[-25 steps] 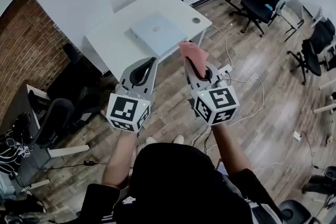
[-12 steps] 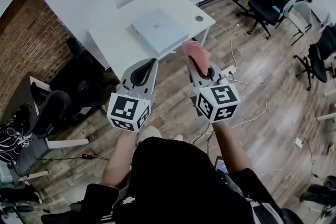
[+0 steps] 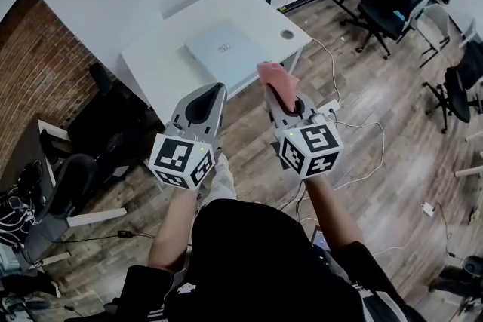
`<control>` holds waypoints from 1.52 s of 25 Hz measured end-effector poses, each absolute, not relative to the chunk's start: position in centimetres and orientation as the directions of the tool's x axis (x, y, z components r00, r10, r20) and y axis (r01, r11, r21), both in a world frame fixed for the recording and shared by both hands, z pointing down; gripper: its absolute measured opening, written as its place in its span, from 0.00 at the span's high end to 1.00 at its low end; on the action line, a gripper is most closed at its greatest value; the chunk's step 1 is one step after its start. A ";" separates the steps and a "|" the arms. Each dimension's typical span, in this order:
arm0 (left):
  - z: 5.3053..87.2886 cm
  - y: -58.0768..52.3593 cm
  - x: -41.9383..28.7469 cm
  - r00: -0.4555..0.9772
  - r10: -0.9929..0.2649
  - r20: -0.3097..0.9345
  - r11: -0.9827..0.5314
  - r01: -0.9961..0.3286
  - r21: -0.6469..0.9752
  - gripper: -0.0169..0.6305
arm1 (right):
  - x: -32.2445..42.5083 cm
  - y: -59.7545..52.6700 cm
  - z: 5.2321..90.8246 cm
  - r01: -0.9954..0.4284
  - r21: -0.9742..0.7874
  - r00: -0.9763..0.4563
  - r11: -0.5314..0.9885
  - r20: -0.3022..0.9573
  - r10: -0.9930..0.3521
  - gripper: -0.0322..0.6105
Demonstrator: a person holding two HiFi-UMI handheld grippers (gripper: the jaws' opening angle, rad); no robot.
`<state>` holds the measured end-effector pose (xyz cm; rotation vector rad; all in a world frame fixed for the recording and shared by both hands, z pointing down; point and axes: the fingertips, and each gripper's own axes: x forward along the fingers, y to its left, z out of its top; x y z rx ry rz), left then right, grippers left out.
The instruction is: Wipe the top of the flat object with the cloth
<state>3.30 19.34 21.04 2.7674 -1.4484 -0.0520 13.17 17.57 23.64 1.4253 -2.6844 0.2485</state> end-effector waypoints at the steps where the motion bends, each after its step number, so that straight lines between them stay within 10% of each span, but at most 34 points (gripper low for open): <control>1: 21.0 18.2 3.1 0.570 -0.821 -0.023 -0.571 -0.820 0.032 0.96 | 12.9 16.5 23.7 -0.829 -0.102 -0.559 0.550 0.159 -0.814 0.88; 38: 25.6 -9.1 -8.2 0.644 -0.763 0.060 -0.634 -0.763 0.121 0.95 | 3.2 -9.6 28.8 -0.885 -0.146 -0.464 0.441 0.309 -0.830 0.88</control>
